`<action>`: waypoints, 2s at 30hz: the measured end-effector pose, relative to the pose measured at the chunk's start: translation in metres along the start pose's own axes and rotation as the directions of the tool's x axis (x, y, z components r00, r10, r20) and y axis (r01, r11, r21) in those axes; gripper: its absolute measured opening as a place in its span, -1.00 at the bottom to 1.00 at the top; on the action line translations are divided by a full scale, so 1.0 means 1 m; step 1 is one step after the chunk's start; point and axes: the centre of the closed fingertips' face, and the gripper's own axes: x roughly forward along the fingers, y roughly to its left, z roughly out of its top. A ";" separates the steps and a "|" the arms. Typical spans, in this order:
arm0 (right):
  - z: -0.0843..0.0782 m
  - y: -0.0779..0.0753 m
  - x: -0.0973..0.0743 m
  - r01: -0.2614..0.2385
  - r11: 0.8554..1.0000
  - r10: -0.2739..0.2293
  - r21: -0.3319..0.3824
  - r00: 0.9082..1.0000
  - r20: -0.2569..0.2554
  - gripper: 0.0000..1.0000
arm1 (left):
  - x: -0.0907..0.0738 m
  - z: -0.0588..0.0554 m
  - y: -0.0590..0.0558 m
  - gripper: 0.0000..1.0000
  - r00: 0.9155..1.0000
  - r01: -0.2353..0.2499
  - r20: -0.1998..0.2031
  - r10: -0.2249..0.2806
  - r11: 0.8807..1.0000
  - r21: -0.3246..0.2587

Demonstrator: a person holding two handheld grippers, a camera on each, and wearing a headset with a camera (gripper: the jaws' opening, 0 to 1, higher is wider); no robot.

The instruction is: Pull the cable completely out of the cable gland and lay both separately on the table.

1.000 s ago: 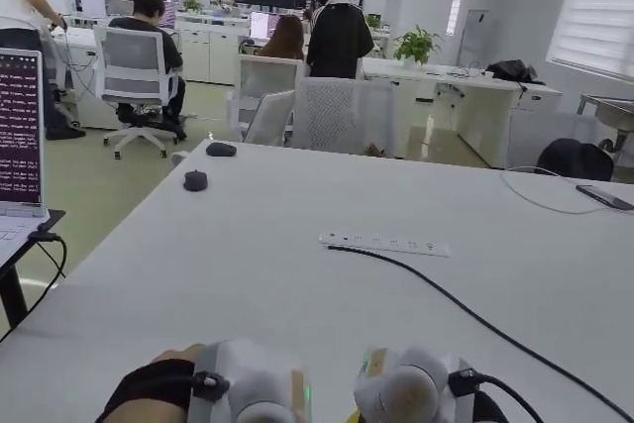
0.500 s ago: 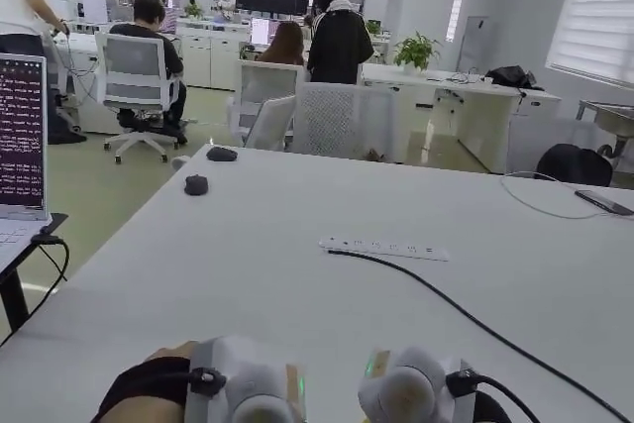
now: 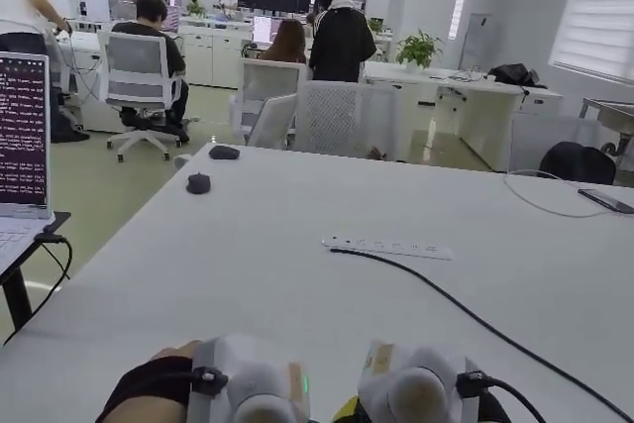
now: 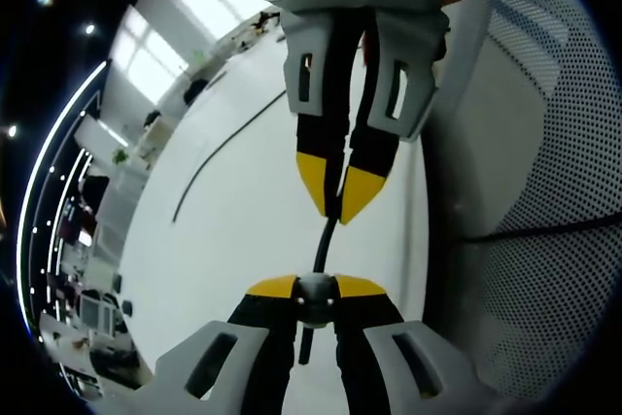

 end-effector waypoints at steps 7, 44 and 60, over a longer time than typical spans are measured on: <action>-0.008 -0.009 -0.002 0.037 0.999 -0.036 0.026 0.999 -0.029 -0.92 | -0.002 -0.007 0.008 -0.72 1.000 -0.025 -0.016 0.024 0.998 -0.056; 0.061 -0.212 -0.007 0.286 0.958 -0.287 0.029 0.957 0.028 -0.93 | -0.011 -0.032 0.025 -0.72 0.994 -0.077 -0.084 0.065 0.986 -0.150; 0.001 -0.267 0.068 0.227 0.966 -0.208 0.122 0.967 -0.150 -0.72 | -0.008 -0.035 0.017 -0.72 0.996 -0.040 -0.082 0.025 0.982 -0.185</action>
